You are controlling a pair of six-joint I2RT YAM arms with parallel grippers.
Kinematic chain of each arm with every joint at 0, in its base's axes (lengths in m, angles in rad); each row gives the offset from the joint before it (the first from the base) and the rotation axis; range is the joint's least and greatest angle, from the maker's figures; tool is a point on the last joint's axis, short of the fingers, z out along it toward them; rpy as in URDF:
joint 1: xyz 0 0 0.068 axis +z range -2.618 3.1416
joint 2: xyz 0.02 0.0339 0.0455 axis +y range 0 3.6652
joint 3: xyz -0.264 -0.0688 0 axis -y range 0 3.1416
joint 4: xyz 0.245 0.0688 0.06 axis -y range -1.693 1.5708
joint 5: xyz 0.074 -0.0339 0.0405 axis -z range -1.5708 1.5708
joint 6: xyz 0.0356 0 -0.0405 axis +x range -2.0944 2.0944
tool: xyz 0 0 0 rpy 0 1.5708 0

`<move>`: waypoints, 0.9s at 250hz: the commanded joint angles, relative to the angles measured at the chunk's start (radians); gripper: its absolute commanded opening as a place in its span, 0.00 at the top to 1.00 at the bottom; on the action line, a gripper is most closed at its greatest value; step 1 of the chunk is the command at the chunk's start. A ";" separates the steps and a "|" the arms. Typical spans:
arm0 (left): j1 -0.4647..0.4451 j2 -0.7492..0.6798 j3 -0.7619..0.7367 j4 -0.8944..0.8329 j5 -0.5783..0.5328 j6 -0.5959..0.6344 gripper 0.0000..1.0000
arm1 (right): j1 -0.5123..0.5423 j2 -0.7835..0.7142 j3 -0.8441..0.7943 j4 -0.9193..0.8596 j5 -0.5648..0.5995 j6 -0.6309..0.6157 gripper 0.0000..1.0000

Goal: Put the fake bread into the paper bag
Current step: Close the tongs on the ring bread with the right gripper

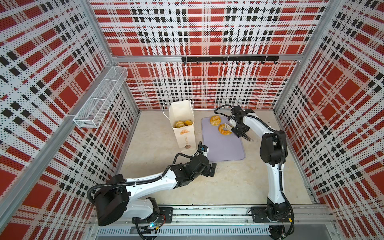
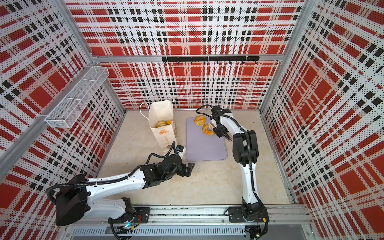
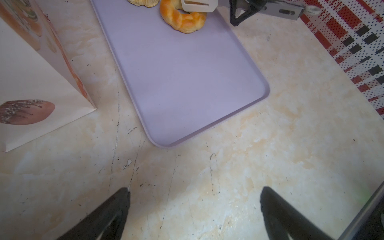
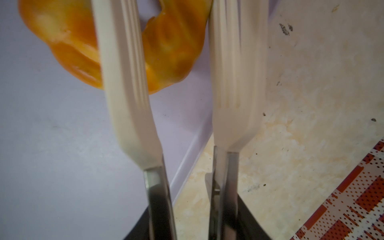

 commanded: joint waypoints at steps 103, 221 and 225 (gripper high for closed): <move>-0.004 0.027 0.043 0.019 0.005 0.014 0.00 | 0.059 -0.214 -0.180 -0.004 0.032 0.051 0.53; -0.006 0.032 0.039 0.018 0.008 0.014 0.01 | 0.060 -0.137 -0.121 0.004 0.029 0.042 0.53; -0.006 0.032 0.037 0.019 0.008 0.014 0.01 | 0.059 -0.137 -0.120 0.005 0.027 0.041 0.53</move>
